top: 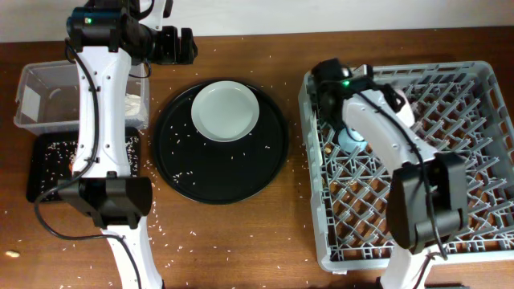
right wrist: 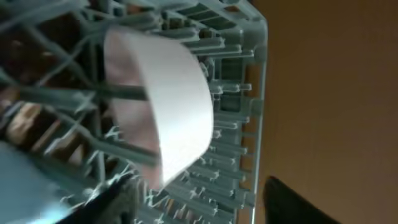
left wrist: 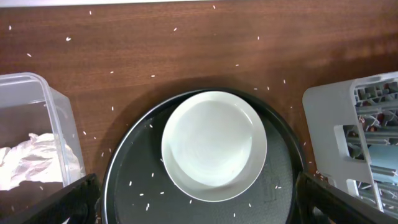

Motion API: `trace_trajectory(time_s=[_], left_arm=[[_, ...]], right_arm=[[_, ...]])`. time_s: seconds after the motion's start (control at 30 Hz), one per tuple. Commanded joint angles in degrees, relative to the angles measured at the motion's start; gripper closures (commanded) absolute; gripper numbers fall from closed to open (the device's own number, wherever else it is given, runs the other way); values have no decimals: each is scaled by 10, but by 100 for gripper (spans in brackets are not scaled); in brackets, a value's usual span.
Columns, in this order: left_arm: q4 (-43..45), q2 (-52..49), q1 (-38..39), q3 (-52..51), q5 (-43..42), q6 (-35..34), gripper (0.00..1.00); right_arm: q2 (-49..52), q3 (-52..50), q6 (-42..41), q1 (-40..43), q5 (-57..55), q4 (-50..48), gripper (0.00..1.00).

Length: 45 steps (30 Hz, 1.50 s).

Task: Sort waste into correct bins and load items into the dishwasher rack
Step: 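Grasp the grey plate from the round tray with the right gripper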

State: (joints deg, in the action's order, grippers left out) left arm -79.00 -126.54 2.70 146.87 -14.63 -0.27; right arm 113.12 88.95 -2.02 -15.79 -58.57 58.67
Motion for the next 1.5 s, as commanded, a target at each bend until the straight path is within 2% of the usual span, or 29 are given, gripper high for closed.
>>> trace_trajectory(time_s=[0.0, 0.1, 0.13, 0.2, 0.23, 0.27, 0.3, 0.33, 0.47, 0.6, 0.63, 0.7, 0.73, 0.77, 0.87, 0.97, 1.1, 1.2, 1.33, 1.37, 1.4, 1.43, 1.47], left_arm=[[1, 2, 0, 9, -6, -2, 1], [1, 2, 0, 9, 26, -2, 1], [0, 2, 0, 9, 31, -2, 1], [2, 2, 0, 9, 35, -2, 1], [10, 2, 0, 9, 59, -18, 1], [15, 2, -2, 9, 88, -52, 1], [23, 2, -3, 8, 102, -77, 1], [36, 1, -4, 8, 102, -96, 1], [42, -2, -4, -5, 103, -96, 1], [53, -2, -4, -36, 117, -95, 1], [53, -2, -4, -36, 117, -95, 1], [55, -2, -4, -36, 125, -95, 1], [55, -2, -4, -36, 128, -95, 1], [55, -2, -4, -36, 128, -95, 1], [55, -2, -4, -36, 127, -95, 1], [52, -2, -4, -36, 127, -95, 1], [46, -2, -4, -36, 127, -95, 1], [46, -2, -4, -36, 127, -95, 1], [46, -2, -4, -36, 127, -95, 1], [46, -2, -4, -36, 127, -95, 1], [46, -2, -4, -36, 127, -95, 1], [46, -2, -4, -36, 127, -95, 1], [46, -2, -4, -36, 127, -95, 1]], right_arm=[[-7, 21, -64, -17, 8, 43, 22], [-32, 143, -63, -25, 160, 89, 22], [-32, 198, -58, -34, 301, 73, 26], [-25, 204, -81, -44, 596, -50, 32], [-9, 190, -121, -53, 670, -119, 38], [10, 180, -153, -68, 671, -164, 43], [37, 176, -189, -85, 671, -214, 53], [84, 176, -205, -115, 656, -259, 55], [177, 176, -274, -137, 602, -232, 55], [194, 173, -305, -131, 555, -189, 56], [205, 173, -306, -131, 575, -190, 56], [221, 173, -315, -131, 593, -193, 65], [223, 173, -315, -131, 600, -195, 77], [223, 173, -315, -132, 604, -197, 83], [223, 173, -314, -140, 613, -205, 96], [219, 186, -298, -131, 619, -199, 96], [87, 212, -219, -81, 589, -129, 96], [-76, 212, -149, -60, 417, -43, 96], [-229, 212, -132, -59, 163, 112, 96], [-277, 212, -160, -59, 91, 204, 96], [-292, 212, -191, -59, 66, 249, 96], [-314, 212, -266, -59, 37, 341, 96], [-321, 210, -312, -59, 40, 387, 96]])
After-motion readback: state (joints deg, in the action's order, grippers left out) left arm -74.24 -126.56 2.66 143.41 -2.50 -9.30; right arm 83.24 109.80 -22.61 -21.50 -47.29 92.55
